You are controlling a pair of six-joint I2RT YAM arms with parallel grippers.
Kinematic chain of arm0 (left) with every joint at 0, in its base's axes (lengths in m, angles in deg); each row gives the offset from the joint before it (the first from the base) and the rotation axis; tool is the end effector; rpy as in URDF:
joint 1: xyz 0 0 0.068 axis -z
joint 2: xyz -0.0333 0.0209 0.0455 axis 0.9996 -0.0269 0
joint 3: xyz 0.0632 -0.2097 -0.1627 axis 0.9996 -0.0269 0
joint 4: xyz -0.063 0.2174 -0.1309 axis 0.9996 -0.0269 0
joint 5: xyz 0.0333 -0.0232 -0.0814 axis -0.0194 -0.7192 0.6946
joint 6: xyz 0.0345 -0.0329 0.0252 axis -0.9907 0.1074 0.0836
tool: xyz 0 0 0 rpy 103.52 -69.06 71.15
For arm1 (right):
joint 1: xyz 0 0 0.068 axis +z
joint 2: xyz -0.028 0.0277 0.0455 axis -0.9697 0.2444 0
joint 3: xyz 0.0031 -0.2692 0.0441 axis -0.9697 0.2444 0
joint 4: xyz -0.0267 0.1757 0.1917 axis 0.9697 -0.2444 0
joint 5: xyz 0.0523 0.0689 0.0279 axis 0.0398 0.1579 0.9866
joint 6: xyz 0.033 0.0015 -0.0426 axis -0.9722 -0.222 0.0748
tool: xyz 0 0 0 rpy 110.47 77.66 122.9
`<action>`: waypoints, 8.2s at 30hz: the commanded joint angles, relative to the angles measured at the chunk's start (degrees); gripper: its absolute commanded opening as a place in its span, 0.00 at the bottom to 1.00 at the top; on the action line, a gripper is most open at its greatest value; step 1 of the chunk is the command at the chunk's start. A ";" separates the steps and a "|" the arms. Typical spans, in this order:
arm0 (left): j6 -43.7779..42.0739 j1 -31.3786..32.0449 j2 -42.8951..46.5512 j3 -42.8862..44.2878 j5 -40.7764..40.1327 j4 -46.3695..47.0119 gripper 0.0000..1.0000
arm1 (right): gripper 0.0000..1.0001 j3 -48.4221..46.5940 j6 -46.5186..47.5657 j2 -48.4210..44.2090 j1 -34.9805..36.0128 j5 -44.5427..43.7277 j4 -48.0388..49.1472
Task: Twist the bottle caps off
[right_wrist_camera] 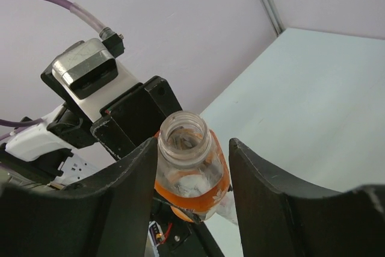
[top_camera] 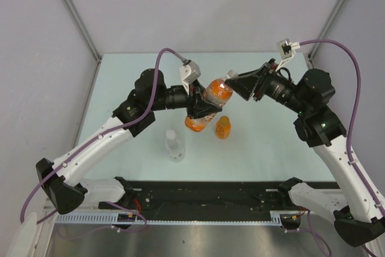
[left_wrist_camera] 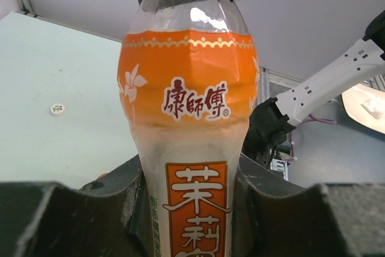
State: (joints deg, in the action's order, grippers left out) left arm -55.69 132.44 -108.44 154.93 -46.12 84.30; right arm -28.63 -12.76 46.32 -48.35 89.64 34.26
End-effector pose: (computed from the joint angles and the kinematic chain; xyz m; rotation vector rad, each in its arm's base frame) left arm 0.1843 -0.2079 0.4228 0.9988 1.4598 -1.2341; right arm 0.1623 0.1028 0.4783 -0.3441 1.5369 1.1796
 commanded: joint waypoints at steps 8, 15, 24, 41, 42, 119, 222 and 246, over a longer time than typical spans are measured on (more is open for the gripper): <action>-0.59 0.05 1.31 0.22 5.06 2.47 0.03 | 0.21 -2.05 -0.36 1.98 0.44 1.87 2.57; -1.03 0.05 1.40 1.00 -2.73 0.71 0.70 | 0.00 -2.05 2.10 0.23 0.44 -0.32 0.81; -0.06 -0.04 5.34 0.13 -22.86 -0.26 1.00 | 0.00 -2.23 2.71 -1.45 -2.54 -3.74 -1.46; -1.47 0.05 22.40 -13.57 -44.76 9.94 1.00 | 0.00 -4.25 25.48 18.74 -6.67 -69.23 3.78; -1.30 0.05 22.75 -14.02 -45.12 9.85 1.00 | 0.00 -3.81 25.48 19.81 -8.16 -69.24 5.28; 0.55 0.05 24.69 -22.90 -46.53 9.94 1.00 | 0.82 -4.95 18.62 37.49 -19.42 -60.53 14.34; 11.27 -11.38 5.09 -0.57 16.67 18.11 1.00 | 0.00 10.08 -19.88 -2.59 -11.78 23.40 16.63; 6.62 -4.70 2.54 -1.98 20.01 9.06 0.99 | 0.00 1.20 -3.08 1.45 0.44 12.94 3.97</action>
State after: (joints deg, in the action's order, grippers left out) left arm -46.88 126.87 -106.95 152.30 -28.00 94.03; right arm -24.76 -17.46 47.80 -48.30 103.91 37.01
